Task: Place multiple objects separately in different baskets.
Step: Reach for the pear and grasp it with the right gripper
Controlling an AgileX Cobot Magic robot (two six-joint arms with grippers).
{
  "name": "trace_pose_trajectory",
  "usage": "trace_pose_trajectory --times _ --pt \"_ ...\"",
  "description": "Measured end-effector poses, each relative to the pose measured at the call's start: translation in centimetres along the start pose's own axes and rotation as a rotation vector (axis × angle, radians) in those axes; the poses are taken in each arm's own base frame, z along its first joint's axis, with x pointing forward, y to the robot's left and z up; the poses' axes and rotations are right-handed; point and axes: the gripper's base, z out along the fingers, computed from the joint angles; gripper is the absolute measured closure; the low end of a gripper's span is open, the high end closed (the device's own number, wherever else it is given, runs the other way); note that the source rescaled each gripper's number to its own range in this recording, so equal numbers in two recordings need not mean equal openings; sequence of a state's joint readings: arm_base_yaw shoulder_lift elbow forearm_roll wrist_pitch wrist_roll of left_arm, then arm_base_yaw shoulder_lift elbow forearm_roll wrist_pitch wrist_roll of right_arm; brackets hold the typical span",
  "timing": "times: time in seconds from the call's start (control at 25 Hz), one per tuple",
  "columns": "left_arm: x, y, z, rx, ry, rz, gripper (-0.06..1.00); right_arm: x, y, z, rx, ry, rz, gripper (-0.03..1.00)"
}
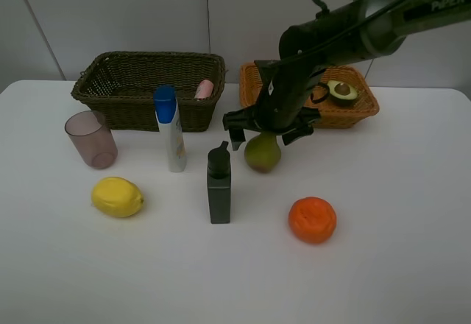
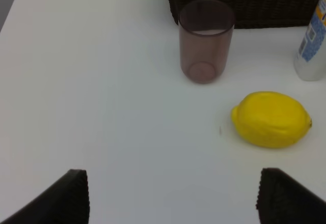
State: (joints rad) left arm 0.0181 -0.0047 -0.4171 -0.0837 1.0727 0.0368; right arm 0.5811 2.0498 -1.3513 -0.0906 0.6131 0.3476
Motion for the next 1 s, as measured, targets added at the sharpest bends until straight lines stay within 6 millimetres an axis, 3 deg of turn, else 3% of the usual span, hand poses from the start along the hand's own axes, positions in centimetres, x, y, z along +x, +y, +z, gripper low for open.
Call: trace_pose_trajectory --times 0.72,0.84,1.0 --pt "0.00 0.00 0.00 0.000 0.000 0.000 0.06 0.22 -0.25 -0.01 0.027 0.024 -0.024 -0.01" --pt "0.00 0.00 0.00 0.000 0.000 0.000 0.06 0.22 -0.25 -0.01 0.027 0.024 -0.024 0.10" --pt "0.00 0.00 0.00 0.000 0.000 0.000 0.06 0.22 -0.24 -0.01 0.026 0.024 -0.022 0.48"
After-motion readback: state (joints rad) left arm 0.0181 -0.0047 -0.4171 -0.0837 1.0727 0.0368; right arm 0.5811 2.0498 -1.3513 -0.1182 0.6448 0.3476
